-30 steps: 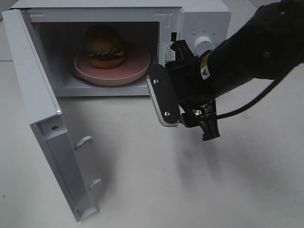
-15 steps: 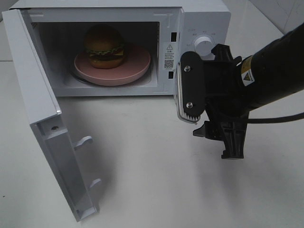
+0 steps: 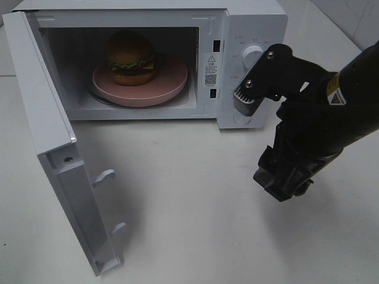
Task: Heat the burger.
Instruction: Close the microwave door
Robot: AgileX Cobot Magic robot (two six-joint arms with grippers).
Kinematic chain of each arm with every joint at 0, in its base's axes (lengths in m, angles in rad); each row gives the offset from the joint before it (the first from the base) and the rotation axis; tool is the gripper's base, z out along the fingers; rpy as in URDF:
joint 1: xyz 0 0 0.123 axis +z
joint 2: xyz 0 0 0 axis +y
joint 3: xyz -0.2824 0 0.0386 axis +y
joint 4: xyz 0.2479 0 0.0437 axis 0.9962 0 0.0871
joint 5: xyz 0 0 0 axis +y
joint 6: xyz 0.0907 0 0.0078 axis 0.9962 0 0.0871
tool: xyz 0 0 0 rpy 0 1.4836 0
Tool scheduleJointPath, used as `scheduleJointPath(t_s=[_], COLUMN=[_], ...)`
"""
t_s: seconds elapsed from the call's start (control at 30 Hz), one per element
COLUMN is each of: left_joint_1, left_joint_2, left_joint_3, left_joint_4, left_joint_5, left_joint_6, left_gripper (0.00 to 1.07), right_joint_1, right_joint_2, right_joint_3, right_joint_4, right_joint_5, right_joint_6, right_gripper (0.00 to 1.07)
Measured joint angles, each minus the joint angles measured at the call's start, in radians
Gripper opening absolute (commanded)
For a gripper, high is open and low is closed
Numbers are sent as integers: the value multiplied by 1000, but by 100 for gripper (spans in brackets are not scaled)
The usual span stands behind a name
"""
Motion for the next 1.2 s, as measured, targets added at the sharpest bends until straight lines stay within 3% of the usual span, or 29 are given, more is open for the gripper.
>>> scheduleJointPath(t_s=[0.23, 0.77, 0.87, 1.2], left_joint_1=[0, 0, 0, 0], left_joint_2=[0, 0, 0, 0], left_joint_3=[0, 0, 0, 0], left_joint_4=[0, 0, 0, 0], left_joint_5=[0, 0, 0, 0], left_joint_6=[0, 0, 0, 0], left_gripper=[82, 82, 82, 82], right_joint_1=[0, -2, -42, -317], right_joint_2=[0, -70, -114, -288], right_joint_3=[0, 0, 0, 52], right_joint_4=[-6, 0, 18, 26], right_joint_5=[113, 256, 260, 312], right_joint_6=[188, 255, 261, 272], right_gripper=[80, 76, 76, 76])
